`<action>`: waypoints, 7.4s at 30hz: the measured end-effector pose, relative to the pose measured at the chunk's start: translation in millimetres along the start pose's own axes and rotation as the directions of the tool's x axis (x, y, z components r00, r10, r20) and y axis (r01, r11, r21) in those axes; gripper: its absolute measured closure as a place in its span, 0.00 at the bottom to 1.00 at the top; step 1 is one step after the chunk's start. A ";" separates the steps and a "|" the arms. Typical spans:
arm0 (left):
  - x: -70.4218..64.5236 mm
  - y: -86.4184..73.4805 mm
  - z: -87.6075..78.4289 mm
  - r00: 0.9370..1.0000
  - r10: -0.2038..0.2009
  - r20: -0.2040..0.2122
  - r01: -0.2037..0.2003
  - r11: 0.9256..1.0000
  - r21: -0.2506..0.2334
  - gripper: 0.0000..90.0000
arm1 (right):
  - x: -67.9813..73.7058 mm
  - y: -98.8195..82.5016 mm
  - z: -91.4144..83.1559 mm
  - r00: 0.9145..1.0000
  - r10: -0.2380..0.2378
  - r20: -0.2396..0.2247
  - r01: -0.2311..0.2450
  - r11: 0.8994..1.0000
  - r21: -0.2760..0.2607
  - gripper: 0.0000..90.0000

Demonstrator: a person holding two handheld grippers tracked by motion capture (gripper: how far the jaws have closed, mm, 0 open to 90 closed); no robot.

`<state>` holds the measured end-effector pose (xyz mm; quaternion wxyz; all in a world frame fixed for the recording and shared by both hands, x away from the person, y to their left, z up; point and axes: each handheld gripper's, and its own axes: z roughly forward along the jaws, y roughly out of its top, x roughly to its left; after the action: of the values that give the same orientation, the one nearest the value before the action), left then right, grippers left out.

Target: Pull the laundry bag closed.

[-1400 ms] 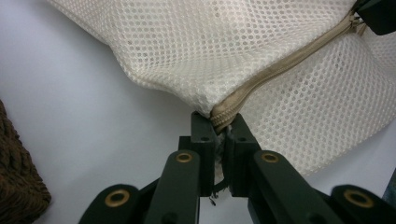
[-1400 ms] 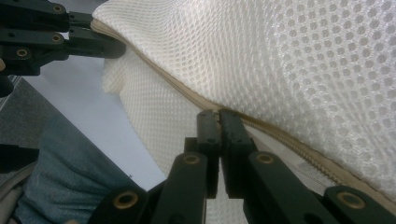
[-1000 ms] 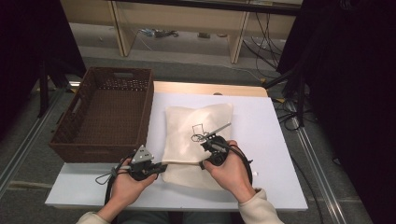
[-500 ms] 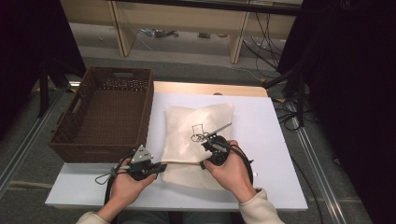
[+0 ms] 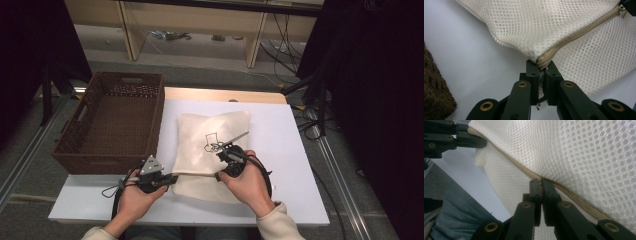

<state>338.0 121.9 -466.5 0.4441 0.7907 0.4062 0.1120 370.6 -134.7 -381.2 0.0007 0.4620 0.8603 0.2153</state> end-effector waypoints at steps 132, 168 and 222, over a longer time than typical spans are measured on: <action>1.3 -1.3 1.4 1.000 -0.015 -0.010 0.014 1.000 -0.013 0.93 | -23.1 -9.9 -1.4 0.996 0.062 0.059 -0.062 0.998 0.005 0.98; 0.4 -0.7 1.8 1.000 -0.010 -0.009 0.009 1.000 -0.018 0.93 | -29.3 -13.0 -4.2 0.994 0.101 0.050 -0.101 0.995 0.006 0.98; 1.4 -1.2 2.2 1.000 -0.002 -0.015 0.001 1.000 -0.014 0.93 | -38.8 -17.3 -9.2 0.985 0.148 0.093 -0.152 0.988 0.035 0.98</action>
<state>339.4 121.9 -469.1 0.4466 0.7864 0.4093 0.1204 377.2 -177.3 -386.9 0.0137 0.5347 0.8265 0.1755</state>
